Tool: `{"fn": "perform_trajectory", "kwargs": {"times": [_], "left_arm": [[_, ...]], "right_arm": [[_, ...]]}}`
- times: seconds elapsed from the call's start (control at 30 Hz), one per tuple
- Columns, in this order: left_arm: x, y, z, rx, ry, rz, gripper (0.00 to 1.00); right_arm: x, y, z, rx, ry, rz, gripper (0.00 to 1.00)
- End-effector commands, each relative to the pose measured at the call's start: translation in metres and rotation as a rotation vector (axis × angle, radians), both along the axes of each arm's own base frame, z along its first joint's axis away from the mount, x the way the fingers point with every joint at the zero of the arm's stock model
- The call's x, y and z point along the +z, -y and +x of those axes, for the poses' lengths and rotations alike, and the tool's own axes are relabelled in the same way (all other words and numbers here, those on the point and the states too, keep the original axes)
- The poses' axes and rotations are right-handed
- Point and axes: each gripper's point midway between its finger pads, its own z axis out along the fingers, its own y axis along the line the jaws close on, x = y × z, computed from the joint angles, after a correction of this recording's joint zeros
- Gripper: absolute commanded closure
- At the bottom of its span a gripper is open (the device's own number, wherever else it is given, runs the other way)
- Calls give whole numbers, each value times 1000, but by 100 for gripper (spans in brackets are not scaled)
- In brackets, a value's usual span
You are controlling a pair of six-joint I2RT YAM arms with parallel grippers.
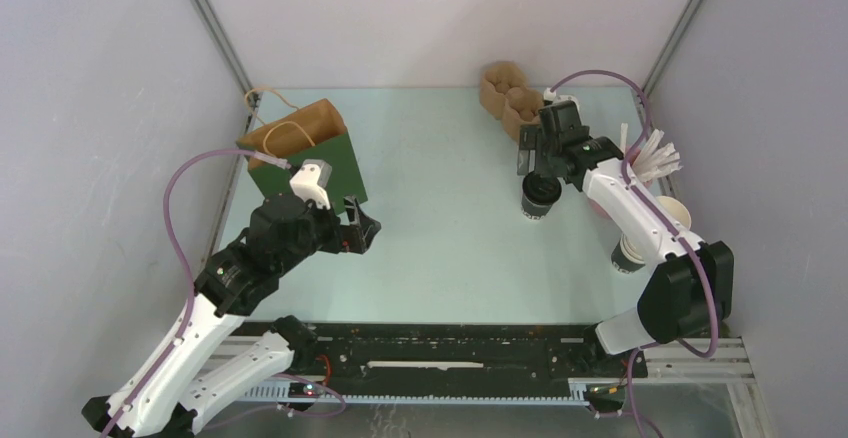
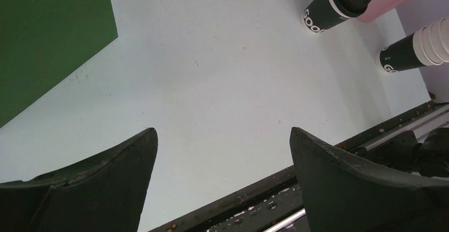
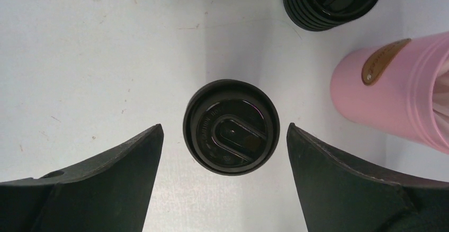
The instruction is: Pack the takeout coffee
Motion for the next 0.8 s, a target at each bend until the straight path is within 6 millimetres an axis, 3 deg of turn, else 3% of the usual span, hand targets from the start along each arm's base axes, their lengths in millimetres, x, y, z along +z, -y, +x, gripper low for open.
{"fn": "perform_trajectory", "kwargs": {"times": [0.0, 0.23, 0.37, 0.4, 0.57, 0.77], "left_arm": [[18, 5, 2, -24, 47, -27, 0], [18, 11, 2, -42, 35, -44, 0], [16, 13, 0, -46, 27, -61, 0], [16, 13, 1, -44, 26, -60, 0], [11, 16, 4, -44, 17, -56, 0], [4, 26, 9, -60, -11, -68, 0]], "right_arm": [[34, -18, 27, 82, 131, 34, 6], [52, -38, 105, 127, 216, 36, 16], [53, -44, 148, 147, 232, 27, 33], [46, -46, 158, 148, 224, 26, 35], [27, -54, 193, 172, 207, 25, 39], [5, -54, 213, 179, 179, 18, 45]]}}
